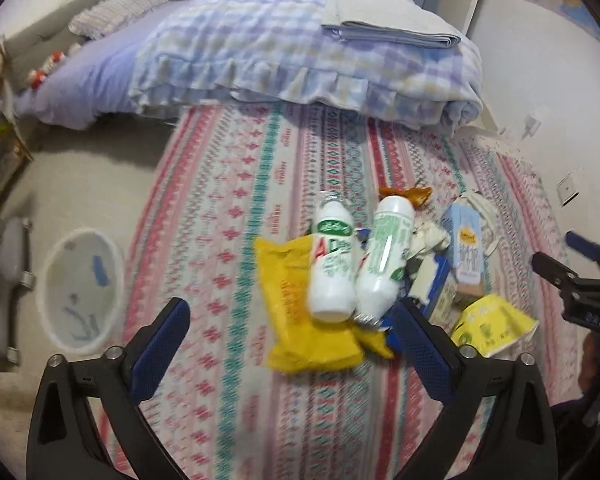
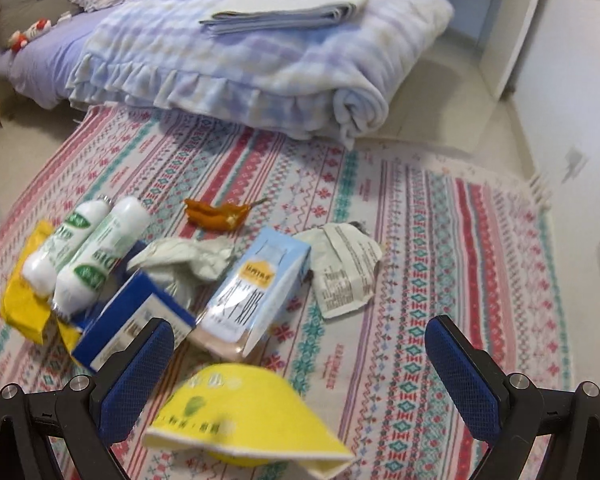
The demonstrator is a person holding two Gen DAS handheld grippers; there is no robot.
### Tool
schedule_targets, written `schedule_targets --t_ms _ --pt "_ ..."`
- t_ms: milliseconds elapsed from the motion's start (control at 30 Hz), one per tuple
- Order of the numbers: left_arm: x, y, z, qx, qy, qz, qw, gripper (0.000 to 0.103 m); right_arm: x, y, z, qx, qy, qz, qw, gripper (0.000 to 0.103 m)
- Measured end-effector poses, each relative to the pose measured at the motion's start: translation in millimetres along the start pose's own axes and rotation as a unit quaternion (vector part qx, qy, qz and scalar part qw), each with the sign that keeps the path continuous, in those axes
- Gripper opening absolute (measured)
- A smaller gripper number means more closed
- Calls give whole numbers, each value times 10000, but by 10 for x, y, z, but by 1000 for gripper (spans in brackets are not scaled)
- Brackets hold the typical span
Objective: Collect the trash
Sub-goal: 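Grasp the white AD bottle with the left tool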
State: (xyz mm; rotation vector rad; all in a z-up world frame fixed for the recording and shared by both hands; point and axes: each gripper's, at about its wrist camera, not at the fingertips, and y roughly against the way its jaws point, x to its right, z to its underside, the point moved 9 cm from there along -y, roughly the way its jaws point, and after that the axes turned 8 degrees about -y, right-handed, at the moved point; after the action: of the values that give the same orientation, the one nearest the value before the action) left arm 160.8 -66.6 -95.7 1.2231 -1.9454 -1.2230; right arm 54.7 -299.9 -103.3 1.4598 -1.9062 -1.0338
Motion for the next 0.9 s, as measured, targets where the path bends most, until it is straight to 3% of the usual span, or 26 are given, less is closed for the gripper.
schedule_targets --t_ms 67,133,233,333,467,533,667,833,900 --pt "72 -159 -38 -114 7 238 9997 90 49 -118 -54 -180 -60 -154 9997 103" --pt "109 -307 -70 -249 98 417 9988 72 125 -257 -97 -366 -273 -268 9986 103" --pt "153 -444 -167 -267 224 754 9965 63 208 -424 -124 -655 -778 -622 9929 103" --pt "151 -567 -221 -308 264 911 9950 62 188 -447 -173 -768 -1387 -1130 9809 103" --pt "192 -745 -187 -542 322 1164 9912 59 -42 -402 -253 -740 -1437 -1568 9743 103" --pt "187 -816 -159 -616 245 1037 9924 40 -141 -385 -280 -694 -1392 -1666 9737 102" --pt "191 -904 -86 -729 289 1134 9905 38 -321 -383 -281 -758 -1484 -1982 9659 97" --pt "132 -739 -111 -497 453 1248 9899 38 -591 -456 -249 -857 -1389 -2170 9624 78" --pt "77 -637 -126 -374 475 1185 9911 38 -709 -459 -237 -860 -1304 -2244 9619 76"
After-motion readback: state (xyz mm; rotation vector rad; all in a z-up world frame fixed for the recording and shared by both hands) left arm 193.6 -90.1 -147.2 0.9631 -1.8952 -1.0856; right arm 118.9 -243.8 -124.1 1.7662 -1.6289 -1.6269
